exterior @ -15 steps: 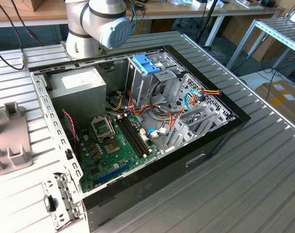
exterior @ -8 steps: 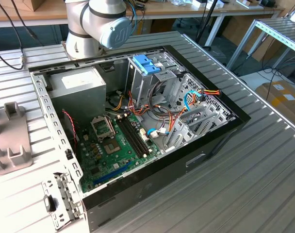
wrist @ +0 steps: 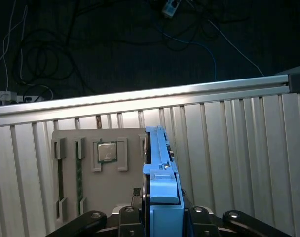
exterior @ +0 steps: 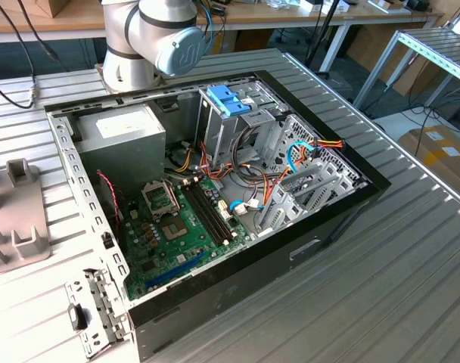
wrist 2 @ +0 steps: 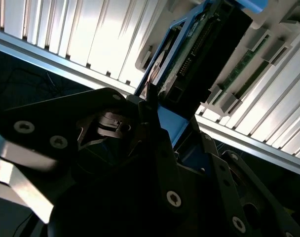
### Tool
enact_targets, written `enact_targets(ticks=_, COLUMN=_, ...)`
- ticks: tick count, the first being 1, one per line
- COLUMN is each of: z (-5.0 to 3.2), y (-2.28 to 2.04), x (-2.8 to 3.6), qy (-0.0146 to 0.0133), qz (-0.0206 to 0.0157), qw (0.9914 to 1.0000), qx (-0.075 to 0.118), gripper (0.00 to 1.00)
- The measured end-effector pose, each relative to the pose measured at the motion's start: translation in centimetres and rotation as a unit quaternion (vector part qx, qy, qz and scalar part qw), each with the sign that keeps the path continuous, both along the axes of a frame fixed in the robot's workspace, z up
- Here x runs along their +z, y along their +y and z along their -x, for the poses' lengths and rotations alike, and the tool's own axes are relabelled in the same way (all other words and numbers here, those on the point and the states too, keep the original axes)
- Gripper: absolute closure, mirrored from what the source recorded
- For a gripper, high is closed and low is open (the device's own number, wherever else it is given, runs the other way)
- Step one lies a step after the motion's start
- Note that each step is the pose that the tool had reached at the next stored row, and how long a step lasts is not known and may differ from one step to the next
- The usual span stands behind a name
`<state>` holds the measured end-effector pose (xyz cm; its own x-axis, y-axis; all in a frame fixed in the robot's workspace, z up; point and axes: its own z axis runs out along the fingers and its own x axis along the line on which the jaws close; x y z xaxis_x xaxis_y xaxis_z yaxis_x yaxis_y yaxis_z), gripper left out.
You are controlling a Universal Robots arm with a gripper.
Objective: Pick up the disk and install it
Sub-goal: 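Pick up the disk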
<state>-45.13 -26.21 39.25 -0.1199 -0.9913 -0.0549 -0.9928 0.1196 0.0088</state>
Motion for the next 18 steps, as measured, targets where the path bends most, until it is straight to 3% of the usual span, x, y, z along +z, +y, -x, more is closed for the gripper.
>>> enact_targets(ticks=1, z=0.0, y=0.0, x=0.11, qy=0.0, qz=0.0, qw=1.0, qx=0.0, gripper=0.63)
enact_targets(ticks=3, z=0.0, y=0.0, x=1.52, qy=-0.0001, qz=-0.0003, qw=1.0, qx=0.0, gripper=0.63)
enact_targets(ticks=4, z=0.0, y=0.0, x=1.88, qy=0.0, qz=-0.0003, qw=1.0, qx=0.0, gripper=0.63)
enact_targets(ticks=18, z=0.0, y=0.0, x=3.3, qy=0.0, qz=-0.0006, qw=1.0, qx=0.0, gripper=0.63)
